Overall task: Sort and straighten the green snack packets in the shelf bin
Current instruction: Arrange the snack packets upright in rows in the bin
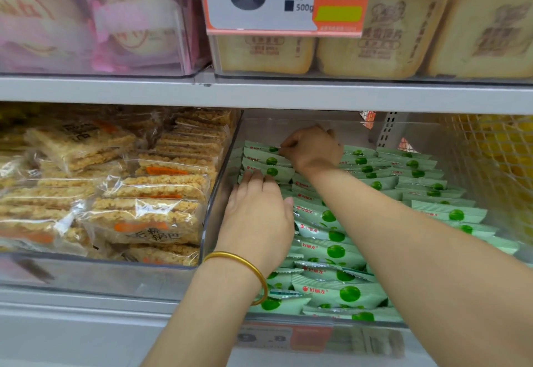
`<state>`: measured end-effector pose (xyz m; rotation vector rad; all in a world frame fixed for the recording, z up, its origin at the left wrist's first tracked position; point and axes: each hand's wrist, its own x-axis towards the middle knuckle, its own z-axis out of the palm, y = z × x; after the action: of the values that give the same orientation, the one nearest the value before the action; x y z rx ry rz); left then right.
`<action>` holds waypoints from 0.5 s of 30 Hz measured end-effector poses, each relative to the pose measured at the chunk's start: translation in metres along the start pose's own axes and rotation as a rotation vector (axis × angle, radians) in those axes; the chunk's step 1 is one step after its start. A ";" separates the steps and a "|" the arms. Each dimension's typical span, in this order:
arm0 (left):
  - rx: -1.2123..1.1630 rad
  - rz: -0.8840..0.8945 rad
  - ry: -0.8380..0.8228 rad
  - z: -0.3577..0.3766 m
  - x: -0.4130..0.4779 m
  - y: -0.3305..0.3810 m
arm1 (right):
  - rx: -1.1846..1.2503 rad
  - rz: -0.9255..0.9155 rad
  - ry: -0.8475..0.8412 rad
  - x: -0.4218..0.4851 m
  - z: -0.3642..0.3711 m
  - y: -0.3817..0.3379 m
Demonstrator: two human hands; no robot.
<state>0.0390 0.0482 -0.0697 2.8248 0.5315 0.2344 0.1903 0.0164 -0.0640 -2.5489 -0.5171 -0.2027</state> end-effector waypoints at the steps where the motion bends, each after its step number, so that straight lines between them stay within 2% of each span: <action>1: -0.005 -0.001 -0.003 0.000 0.000 0.000 | 0.011 0.011 0.007 0.001 0.001 0.000; 4: -0.023 -0.008 -0.019 -0.002 -0.001 -0.001 | 0.104 0.017 0.048 0.001 0.005 0.002; 10: -0.051 -0.018 -0.025 -0.004 -0.002 0.000 | 0.498 -0.067 0.122 -0.003 -0.001 0.001; 15: -0.196 -0.038 0.070 -0.007 -0.006 0.003 | 0.865 -0.035 0.077 -0.026 -0.024 0.001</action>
<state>0.0327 0.0449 -0.0628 2.6225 0.5442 0.3584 0.1653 -0.0052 -0.0501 -1.6848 -0.4818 -0.0624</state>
